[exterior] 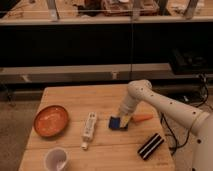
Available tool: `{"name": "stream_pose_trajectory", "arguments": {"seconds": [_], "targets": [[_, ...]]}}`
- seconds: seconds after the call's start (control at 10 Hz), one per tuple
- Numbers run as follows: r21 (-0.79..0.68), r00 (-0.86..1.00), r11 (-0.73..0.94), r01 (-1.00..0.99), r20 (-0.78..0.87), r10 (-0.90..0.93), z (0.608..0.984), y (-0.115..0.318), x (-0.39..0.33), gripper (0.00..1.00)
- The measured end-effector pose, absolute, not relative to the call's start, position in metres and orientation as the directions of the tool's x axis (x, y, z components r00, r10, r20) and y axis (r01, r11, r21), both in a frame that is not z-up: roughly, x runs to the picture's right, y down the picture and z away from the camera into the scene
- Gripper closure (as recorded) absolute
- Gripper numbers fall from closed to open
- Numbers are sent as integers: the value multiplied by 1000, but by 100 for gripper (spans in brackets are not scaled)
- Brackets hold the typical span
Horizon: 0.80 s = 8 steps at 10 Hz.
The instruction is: Wipe the white sponge on the table
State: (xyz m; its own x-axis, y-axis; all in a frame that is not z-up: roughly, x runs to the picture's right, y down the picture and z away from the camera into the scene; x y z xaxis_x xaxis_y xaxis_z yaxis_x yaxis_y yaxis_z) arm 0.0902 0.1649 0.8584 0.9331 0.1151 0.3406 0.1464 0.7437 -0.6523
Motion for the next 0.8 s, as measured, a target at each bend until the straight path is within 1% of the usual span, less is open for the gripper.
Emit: {"name": "stream_pose_trajectory", "arguments": {"seconds": [0.4,0.6,0.8], "targets": [[-605,939,789,107,322,119,878,129,100,100],[-587,938,800,126,334,98,883,117,89,100],[-579,931,799,164,358,68,884,116,66,100]]}}
